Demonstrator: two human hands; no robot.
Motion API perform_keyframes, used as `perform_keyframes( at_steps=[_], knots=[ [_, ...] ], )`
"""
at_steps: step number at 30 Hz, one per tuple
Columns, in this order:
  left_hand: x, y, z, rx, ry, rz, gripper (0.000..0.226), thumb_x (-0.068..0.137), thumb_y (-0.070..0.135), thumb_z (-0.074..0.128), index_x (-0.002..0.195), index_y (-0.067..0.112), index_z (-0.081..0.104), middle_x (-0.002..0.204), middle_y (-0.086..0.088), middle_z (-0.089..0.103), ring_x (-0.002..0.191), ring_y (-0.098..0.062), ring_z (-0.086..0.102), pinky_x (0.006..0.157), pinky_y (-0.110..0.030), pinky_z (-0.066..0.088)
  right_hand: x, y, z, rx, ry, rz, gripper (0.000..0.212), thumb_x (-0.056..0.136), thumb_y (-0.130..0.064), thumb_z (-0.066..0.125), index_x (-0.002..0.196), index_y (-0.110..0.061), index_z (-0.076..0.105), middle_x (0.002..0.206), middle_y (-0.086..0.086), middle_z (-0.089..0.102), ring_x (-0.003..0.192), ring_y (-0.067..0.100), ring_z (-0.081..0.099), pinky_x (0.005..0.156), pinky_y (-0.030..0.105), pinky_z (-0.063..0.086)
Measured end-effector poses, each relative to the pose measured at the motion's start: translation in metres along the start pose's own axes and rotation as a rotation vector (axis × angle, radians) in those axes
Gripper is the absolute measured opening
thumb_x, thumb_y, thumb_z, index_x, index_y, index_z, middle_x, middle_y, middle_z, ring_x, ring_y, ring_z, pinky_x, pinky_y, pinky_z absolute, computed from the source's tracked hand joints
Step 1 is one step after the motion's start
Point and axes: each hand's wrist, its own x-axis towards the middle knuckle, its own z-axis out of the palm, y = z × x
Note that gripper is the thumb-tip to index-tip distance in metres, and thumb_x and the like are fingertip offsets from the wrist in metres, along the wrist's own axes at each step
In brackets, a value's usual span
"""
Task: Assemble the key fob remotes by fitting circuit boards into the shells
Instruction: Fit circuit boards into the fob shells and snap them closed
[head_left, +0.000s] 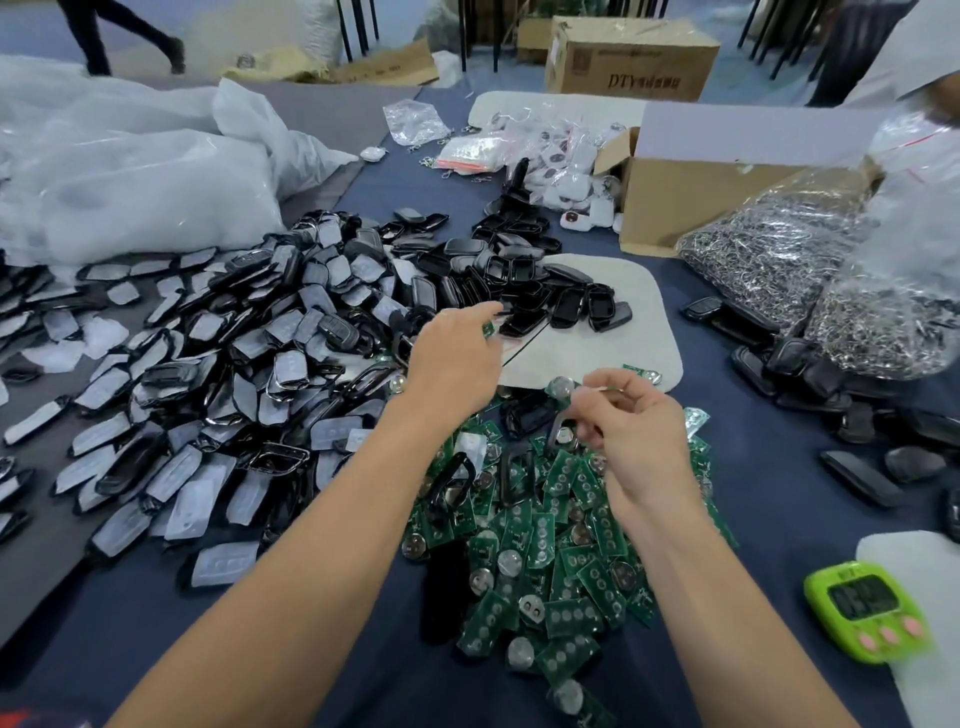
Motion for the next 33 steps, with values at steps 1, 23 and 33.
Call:
perform_keyframes(
  at_steps=[1,23,33],
  knots=[
    [0.010,0.004,0.004,0.005,-0.037,0.004,0.041,0.105,0.021,0.053,0.144,0.028,0.062,0.138,-0.002,0.068,0.108,-0.029,0.068,0.094,-0.038,0.054,0.003,0.000,0.000,-0.011,0.001,0.000,0.031,0.090,0.010,0.068,0.106,-0.016,0.070,0.065,0.003,0.061,0.052,0.013,0.049,0.049,0.019,0.043],
    [-0.015,0.036,0.025,-0.214,0.117,-0.065,0.014,0.095,0.049,0.049,0.094,0.046,0.063,0.081,0.022,0.074,0.070,-0.009,0.069,0.067,-0.035,0.051,0.059,0.003,-0.022,-0.193,-0.063,-0.081,0.045,0.091,0.005,0.060,0.082,-0.032,0.083,0.064,-0.006,0.063,0.054,0.010,0.056,0.054,0.020,0.047],
    [-0.044,0.022,0.043,-0.238,0.318,0.159,0.023,0.075,0.027,0.093,0.094,0.037,0.085,0.111,0.030,0.070,0.099,0.005,0.060,0.096,-0.002,0.040,0.060,0.014,-0.023,-0.015,-0.043,-0.112,0.019,0.088,0.003,0.065,0.094,-0.015,0.061,0.067,0.003,0.072,0.064,0.029,0.076,0.062,0.038,0.062]
  ],
)
